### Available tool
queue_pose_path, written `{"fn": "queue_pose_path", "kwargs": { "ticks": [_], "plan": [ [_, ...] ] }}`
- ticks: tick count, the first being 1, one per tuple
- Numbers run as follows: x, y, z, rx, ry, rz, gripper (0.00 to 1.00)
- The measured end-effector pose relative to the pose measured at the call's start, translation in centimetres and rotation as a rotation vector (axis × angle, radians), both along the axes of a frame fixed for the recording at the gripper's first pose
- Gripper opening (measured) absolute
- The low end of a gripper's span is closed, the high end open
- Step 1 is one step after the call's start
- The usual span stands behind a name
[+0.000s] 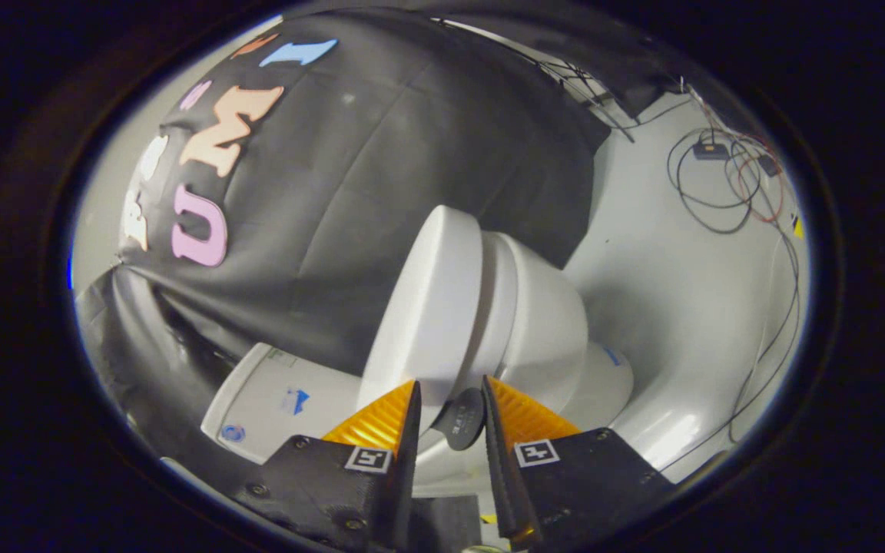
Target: Open the toilet lid.
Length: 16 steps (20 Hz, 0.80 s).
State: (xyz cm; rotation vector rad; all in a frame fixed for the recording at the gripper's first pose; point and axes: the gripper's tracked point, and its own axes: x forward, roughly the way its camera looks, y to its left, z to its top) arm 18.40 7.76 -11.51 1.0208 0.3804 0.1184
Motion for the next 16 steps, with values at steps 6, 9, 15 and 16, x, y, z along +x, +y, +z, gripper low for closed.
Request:
{"fn": "queue_pose_path", "kwargs": {
  "ticks": [6,9,15,16],
  "plan": [
    [-2.3,-0.4,2.2,0.131,-0.056,0.026,0.03],
    [-2.6,0.1,4.2,0.152,-0.097,0.039,0.04],
    [-3.3,1.4,8.4,0.047,-0.151,0.069,0.03],
    [-3.2,1.4,8.5,0.02,-0.144,0.07,0.03]
  ]
}}
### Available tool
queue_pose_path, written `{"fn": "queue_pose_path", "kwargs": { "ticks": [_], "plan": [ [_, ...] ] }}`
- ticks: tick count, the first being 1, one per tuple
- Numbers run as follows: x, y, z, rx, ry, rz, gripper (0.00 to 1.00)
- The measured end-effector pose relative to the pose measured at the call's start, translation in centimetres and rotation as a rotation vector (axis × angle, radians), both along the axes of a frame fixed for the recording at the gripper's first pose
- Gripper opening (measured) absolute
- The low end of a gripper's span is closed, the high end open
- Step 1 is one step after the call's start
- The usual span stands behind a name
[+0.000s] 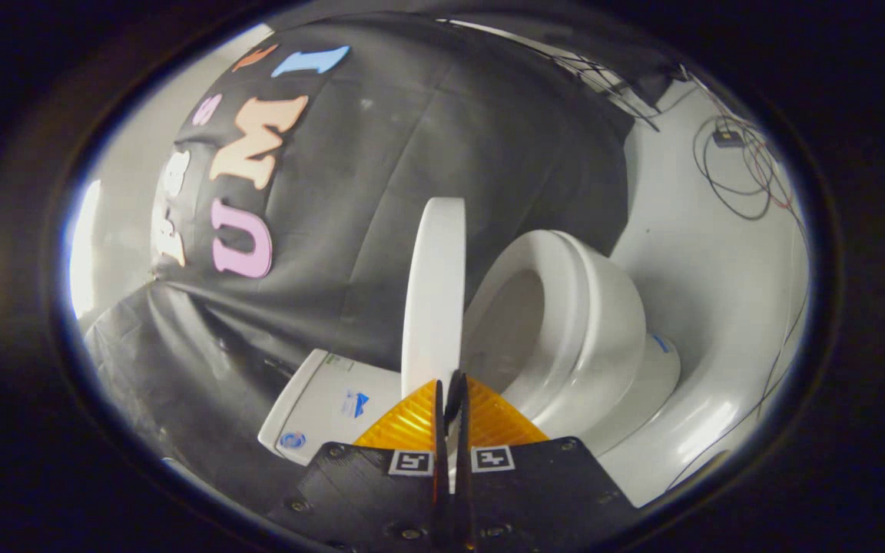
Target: Open the toilet lid.
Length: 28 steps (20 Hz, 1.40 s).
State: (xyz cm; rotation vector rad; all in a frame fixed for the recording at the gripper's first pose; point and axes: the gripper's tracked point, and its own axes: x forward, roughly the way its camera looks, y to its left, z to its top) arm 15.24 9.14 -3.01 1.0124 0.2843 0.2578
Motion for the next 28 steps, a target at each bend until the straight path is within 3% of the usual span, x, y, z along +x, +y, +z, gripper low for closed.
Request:
{"fn": "queue_pose_path", "kwargs": {
  "ticks": [5,16,28],
  "plan": [
    [-0.3,0.0,0.5,0.053,0.081,-0.041,0.03],
    [-1.4,4.2,7.3,-0.182,0.046,0.008,0.04],
    [-1.9,6.5,10.0,-0.286,0.017,0.053,0.04]
  ]
}}
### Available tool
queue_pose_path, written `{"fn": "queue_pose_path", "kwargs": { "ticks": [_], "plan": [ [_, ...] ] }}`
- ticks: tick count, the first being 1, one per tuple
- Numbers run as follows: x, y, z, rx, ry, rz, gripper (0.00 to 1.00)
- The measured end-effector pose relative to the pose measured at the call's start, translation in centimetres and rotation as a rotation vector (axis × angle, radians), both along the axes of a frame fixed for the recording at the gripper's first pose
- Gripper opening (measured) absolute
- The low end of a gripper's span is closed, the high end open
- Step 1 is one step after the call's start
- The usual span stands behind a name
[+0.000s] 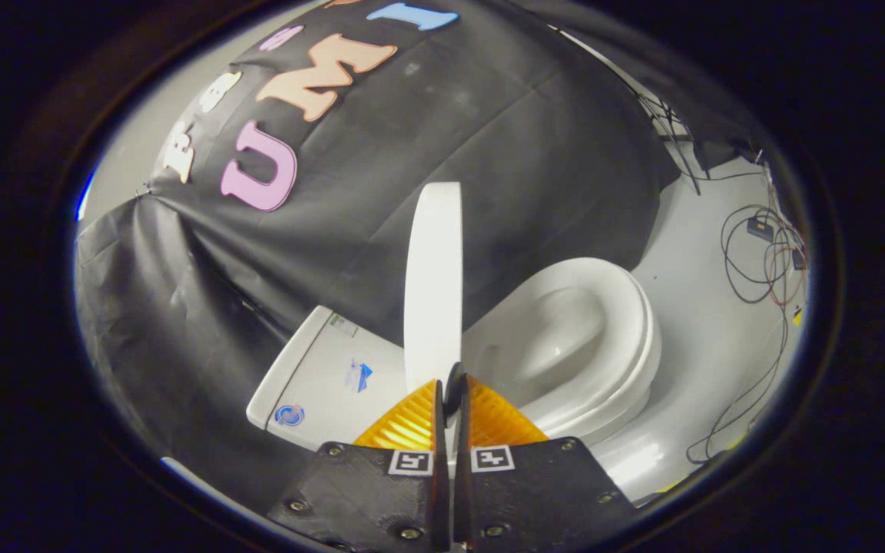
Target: Open the toilet lid.
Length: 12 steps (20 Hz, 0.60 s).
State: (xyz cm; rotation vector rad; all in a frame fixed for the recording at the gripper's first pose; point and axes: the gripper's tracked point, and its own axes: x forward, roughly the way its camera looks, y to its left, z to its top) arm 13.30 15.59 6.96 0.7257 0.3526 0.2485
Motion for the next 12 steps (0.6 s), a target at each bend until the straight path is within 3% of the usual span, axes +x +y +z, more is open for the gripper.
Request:
{"fn": "queue_pose_path", "kwargs": {
  "ticks": [12],
  "plan": [
    [-0.7,1.7,1.2,-0.067,-0.007,-0.028,0.04]
  ]
}}
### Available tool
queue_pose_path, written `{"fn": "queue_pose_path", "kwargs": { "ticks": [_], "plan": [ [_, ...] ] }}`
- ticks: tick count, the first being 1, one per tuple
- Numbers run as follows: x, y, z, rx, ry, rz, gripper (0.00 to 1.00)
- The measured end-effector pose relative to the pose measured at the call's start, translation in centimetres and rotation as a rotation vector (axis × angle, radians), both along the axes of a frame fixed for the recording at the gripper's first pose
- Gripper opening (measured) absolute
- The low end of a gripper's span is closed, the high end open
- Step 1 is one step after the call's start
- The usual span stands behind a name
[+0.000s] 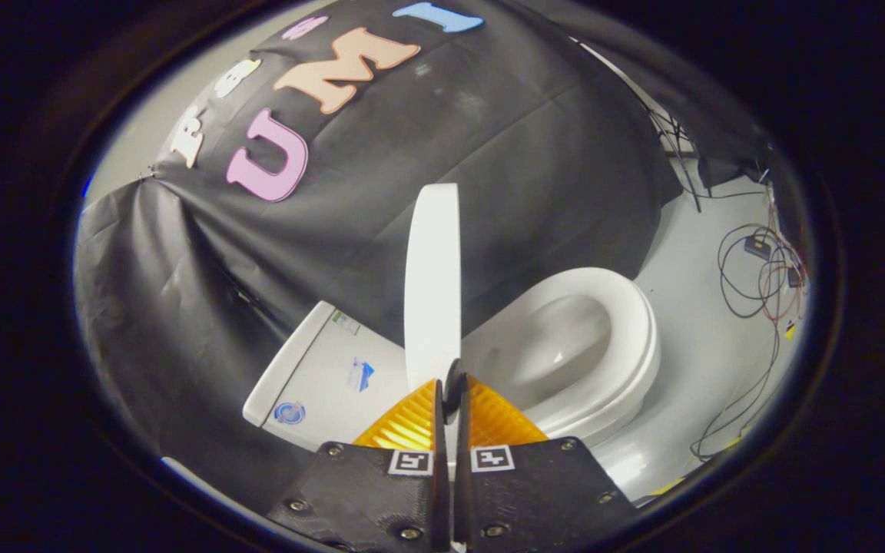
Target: Open the toilet lid.
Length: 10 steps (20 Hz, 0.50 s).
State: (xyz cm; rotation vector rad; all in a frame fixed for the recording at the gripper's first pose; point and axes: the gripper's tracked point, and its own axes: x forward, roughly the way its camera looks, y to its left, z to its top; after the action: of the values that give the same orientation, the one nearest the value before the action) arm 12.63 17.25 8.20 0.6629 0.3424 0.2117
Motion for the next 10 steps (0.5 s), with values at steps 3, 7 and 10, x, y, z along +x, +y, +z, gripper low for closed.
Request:
{"fn": "queue_pose_path", "kwargs": {
  "ticks": [3,7,10],
  "plan": [
    [-0.1,0.7,0.6,-0.061,-0.002,0.0,0.04],
    [-0.2,1.6,1.4,-0.151,-0.017,0.006,0.04],
    [-0.2,1.9,1.9,-0.187,-0.027,0.007,0.03]
  ]
}}
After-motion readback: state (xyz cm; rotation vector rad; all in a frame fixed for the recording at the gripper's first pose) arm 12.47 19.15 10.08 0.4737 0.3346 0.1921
